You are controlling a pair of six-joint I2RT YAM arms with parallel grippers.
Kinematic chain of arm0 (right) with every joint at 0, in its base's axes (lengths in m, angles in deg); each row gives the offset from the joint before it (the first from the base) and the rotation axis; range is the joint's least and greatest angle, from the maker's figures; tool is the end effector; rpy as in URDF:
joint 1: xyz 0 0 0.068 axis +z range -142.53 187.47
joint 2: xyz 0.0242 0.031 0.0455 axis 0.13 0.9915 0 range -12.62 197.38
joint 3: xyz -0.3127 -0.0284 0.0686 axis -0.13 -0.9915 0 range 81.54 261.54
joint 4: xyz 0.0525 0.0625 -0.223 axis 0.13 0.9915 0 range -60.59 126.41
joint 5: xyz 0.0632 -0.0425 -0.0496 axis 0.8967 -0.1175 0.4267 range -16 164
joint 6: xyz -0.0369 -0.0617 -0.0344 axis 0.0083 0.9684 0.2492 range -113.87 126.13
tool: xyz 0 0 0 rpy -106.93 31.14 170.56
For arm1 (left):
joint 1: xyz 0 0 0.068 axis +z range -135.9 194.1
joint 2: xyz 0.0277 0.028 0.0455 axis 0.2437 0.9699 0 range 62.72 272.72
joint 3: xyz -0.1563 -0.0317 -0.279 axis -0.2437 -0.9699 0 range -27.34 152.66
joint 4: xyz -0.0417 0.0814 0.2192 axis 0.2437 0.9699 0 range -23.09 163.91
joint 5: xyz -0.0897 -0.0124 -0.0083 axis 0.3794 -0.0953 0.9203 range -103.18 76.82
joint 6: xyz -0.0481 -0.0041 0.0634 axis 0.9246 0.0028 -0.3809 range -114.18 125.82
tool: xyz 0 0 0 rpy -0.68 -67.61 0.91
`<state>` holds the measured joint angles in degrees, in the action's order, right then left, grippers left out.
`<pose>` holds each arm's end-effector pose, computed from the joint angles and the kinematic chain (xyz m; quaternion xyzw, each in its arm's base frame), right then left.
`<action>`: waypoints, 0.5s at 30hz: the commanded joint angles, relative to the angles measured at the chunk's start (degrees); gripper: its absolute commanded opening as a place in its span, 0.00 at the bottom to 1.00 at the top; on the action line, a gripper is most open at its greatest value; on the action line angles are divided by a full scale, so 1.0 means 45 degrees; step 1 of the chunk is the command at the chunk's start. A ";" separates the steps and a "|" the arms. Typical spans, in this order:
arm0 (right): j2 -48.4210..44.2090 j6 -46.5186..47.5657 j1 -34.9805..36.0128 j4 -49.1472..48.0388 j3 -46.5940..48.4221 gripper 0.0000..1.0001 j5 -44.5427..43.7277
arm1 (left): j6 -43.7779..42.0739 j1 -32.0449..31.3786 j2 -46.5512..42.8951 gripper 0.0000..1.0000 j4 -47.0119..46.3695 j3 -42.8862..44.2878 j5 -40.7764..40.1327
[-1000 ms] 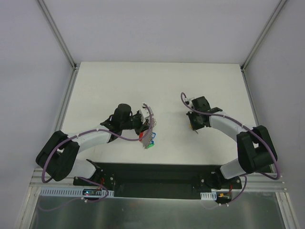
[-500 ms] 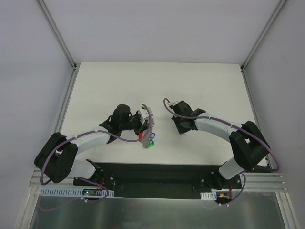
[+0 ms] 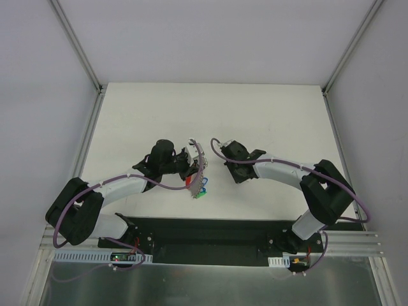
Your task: Put the keys on the keyring
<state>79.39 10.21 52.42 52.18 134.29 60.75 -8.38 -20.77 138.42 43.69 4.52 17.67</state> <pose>0.2268 0.2041 0.2106 -0.3746 0.8885 -0.0211 0.2641 0.1986 -0.1814 0.2623 0.4669 0.6582 -0.3136 0.5005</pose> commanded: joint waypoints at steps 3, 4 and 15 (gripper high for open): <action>-0.0699 0.0167 0.0031 0.0195 0.0465 0.22 0.0093 | -0.0166 -0.0004 -0.0475 0.00 -0.0152 -0.0107 -0.0001; -0.0758 0.0226 -0.0027 0.0234 0.0465 0.22 0.0462 | -0.0185 -0.0004 -0.0494 0.00 -0.0152 -0.0126 0.0000; -0.1579 0.0930 -0.1121 -0.0312 -0.0101 0.28 0.2574 | -0.0185 -0.0004 -0.0553 0.00 -0.0113 -0.0126 -0.0001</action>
<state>74.51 12.63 48.37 52.03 134.27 68.22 -8.40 -20.79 137.79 43.69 3.95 17.65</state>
